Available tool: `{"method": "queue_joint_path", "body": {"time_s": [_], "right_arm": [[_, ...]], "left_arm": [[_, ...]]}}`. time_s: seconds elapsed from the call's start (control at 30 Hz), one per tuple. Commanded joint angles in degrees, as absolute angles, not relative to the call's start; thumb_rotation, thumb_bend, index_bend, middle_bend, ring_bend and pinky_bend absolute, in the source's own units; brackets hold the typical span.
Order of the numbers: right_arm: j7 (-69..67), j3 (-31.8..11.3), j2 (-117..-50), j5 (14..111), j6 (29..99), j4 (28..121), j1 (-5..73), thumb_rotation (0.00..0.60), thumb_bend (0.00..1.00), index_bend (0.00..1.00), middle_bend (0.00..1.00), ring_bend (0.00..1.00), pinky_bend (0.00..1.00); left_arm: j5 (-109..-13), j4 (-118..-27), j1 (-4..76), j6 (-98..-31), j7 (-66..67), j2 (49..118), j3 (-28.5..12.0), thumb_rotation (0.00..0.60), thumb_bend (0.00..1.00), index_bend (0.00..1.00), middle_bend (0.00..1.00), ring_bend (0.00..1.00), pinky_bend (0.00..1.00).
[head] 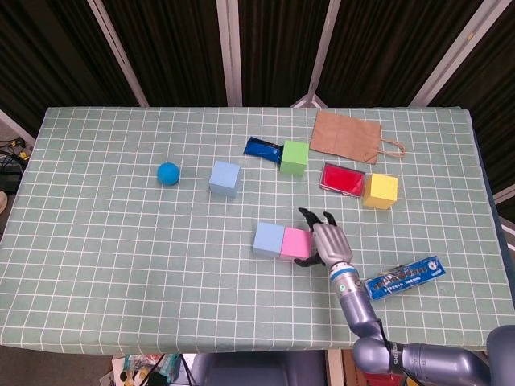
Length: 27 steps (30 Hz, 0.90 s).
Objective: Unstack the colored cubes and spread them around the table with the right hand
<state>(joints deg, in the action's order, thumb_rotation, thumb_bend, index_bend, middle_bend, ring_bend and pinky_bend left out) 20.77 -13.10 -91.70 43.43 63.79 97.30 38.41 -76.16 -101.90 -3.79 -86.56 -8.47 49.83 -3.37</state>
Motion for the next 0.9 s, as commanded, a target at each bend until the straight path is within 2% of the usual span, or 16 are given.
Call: {"method": "queue_joint_path", "body": {"time_s": [0.03, 0.23, 0.43, 0.57, 0.63, 0.77, 0.9], "right_arm": [[18.6, -13.4, -91.9, 44.5, 63.2, 96.8, 37.9, 0.600, 0.13, 0.19, 0.37, 0.60, 0.18], [16.7, -14.3, -92.1, 47.1, 65.2, 94.6, 37.0, 0.600, 0.13, 0.20, 0.40, 0.65, 0.20], [18.7, -17.1, -91.0, 45.6, 68.8, 90.4, 36.6, 0.600, 0.13, 0.20, 0.40, 0.65, 0.20], [18.5, -18.0, -87.7, 42.8, 65.9, 90.3, 35.9, 0.600, 0.14, 0.17, 0.40, 0.64, 0.19], [16.9, -17.4, -84.3, 41.9, 61.3, 91.9, 35.3, 0.600, 0.14, 0.13, 0.38, 0.57, 0.15], [15.4, -15.4, -78.1, 42.9, 53.4, 94.7, 35.0, 0.600, 0.14, 0.06, 0.26, 0.36, 0.04], [13.8, -13.9, -73.1, 43.8, 47.1, 97.9, 35.5, 0.600, 0.08, 0.00, 0.05, 0.05, 0.00]], "left_arm": [[-76.1, -101.9, -3.7, -86.3, -8.4, 49.8, -3.3, 0.600, 0.28, 0.15, 0.00, 0.00, 0.01], [-76.2, -101.9, -3.8, -86.5, -8.7, 49.6, -3.3, 0.600, 0.28, 0.15, 0.00, 0.00, 0.01], [-76.2, -101.9, -3.8, -86.4, -8.8, 49.6, -3.3, 0.600, 0.29, 0.15, 0.00, 0.00, 0.01], [-76.4, -102.0, -3.8, -86.5, -8.6, 49.7, -3.3, 0.600, 0.29, 0.15, 0.00, 0.00, 0.01], [-76.3, -102.0, -3.8, -86.5, -8.8, 49.6, -3.3, 0.600, 0.29, 0.15, 0.00, 0.00, 0.01], [-75.8, -101.9, -4.3, -87.0, -10.2, 49.2, -3.5, 0.600, 0.29, 0.15, 0.00, 0.00, 0.01], [-75.4, -101.7, -4.7, -87.4, -11.6, 48.9, -3.8, 0.600, 0.29, 0.15, 0.00, 0.00, 0.01]]}}
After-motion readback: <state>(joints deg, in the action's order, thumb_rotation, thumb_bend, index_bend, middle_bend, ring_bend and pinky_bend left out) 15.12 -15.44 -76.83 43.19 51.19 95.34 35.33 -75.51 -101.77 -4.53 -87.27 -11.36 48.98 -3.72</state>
